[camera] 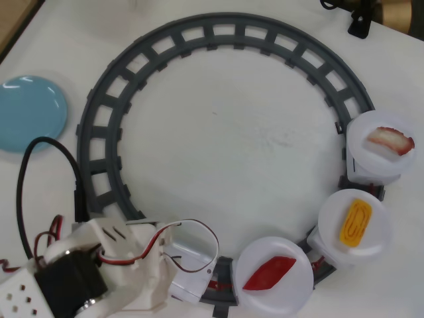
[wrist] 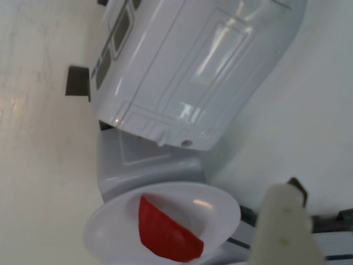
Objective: Pick up the sushi from the Shinkansen and put it on the blue dish
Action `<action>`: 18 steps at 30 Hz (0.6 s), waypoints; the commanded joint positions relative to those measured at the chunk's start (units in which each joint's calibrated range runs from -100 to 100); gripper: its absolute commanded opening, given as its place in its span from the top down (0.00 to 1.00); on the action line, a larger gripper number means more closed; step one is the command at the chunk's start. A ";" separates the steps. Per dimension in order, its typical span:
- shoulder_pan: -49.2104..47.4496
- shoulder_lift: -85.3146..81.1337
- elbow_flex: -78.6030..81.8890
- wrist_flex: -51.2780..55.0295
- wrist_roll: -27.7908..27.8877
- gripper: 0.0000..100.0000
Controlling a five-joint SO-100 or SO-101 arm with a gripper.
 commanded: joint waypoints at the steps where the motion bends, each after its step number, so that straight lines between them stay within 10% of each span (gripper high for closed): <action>1: 0.81 -0.10 0.21 0.04 1.07 0.79; 18: 8.03 -0.10 0.93 5.31 12.47 0.71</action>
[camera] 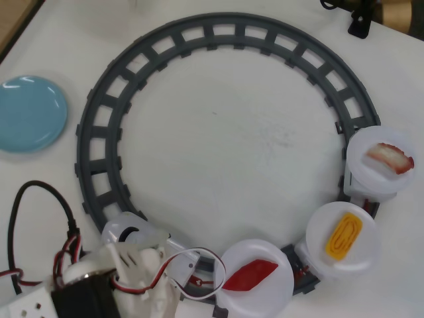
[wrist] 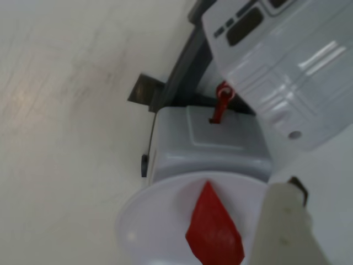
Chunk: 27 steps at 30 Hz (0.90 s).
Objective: Pick up the sushi from the Shinkansen and put it on the blue dish
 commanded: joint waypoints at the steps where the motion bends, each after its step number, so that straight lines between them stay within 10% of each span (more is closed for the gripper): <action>1: 1.61 -0.10 -0.81 0.52 2.24 0.71; 27: 6.71 25.37 -18.12 -5.85 3.65 0.72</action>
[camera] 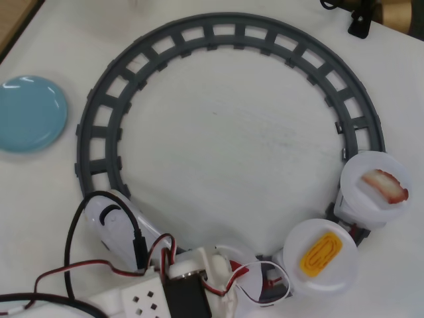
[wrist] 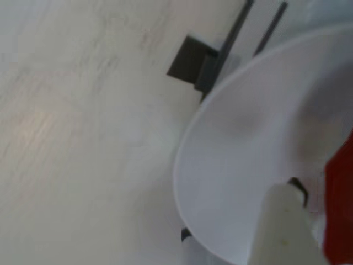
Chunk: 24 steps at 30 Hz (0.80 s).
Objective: Pick up the sushi from the Shinkansen and put it on the blue dish
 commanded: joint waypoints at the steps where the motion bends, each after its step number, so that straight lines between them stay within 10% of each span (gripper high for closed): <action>1: 0.17 0.31 -3.30 -0.22 -0.39 0.72; 11: -1.32 0.40 -3.30 -0.73 -2.58 0.97; 24: -7.92 -0.10 -9.61 9.37 -4.78 0.97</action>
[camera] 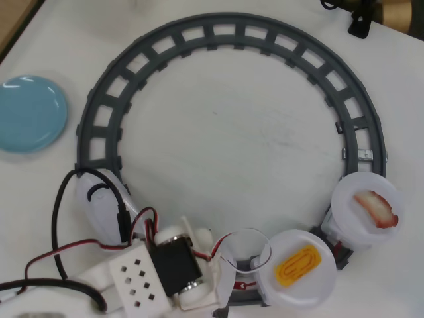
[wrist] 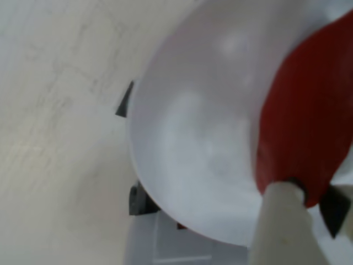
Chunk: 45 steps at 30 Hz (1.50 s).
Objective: Pick up the sushi from the Shinkansen and put it on the blue dish
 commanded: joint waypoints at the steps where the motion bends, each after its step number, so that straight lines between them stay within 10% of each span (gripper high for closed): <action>1: -0.57 -0.69 -6.21 2.66 -0.23 0.97; 21: -0.66 -1.27 -8.73 10.05 -0.38 0.90; 27: -6.29 -1.19 -12.43 10.90 -6.92 0.76; 45: -12.45 -1.36 -9.91 12.60 -26.12 0.76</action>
